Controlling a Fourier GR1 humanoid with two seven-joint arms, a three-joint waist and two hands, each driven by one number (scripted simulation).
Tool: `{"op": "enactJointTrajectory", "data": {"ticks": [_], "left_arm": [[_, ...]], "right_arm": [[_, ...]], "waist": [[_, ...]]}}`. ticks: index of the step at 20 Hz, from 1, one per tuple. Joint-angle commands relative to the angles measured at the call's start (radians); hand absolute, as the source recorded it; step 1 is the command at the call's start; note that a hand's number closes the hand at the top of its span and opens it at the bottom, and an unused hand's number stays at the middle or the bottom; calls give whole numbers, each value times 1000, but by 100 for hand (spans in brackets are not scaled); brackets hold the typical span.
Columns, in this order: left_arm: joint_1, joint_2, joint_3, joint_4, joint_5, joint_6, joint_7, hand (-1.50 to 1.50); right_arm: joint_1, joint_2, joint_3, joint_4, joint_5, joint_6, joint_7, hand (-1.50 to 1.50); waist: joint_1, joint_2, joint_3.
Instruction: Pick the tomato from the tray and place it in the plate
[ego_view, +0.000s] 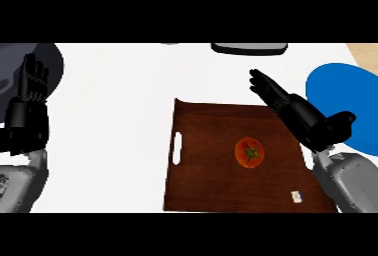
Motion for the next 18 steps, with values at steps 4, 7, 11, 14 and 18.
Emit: {"op": "enactJointTrajectory", "data": {"ticks": [4, 7, 11, 14, 18], "left_arm": [[106, -33, -61, 93, 28, -56, 146, 0], [150, -66, -95, 132, 40, -61, 189, 0], [190, -106, -127, 150, 64, -80, 227, 0], [178, -96, -119, 134, 73, -90, 246, 0], [199, -128, -178, 98, 38, -75, 264, 0]], "right_arm": [[-6, 39, -27, -100, -75, 95, -96, 150], [-132, -209, -34, -138, 274, 61, -107, 150], [-55, -230, -36, -145, 557, -141, -261, 150], [210, 41, -69, -67, 286, -234, -440, 150], [292, 60, -36, -11, 164, -3, -750, -150]], "waist": [[-27, 3, 33], [-75, -46, 0], [-81, -5, 34], [-62, 12, 42], [-26, 7, 38]]}}
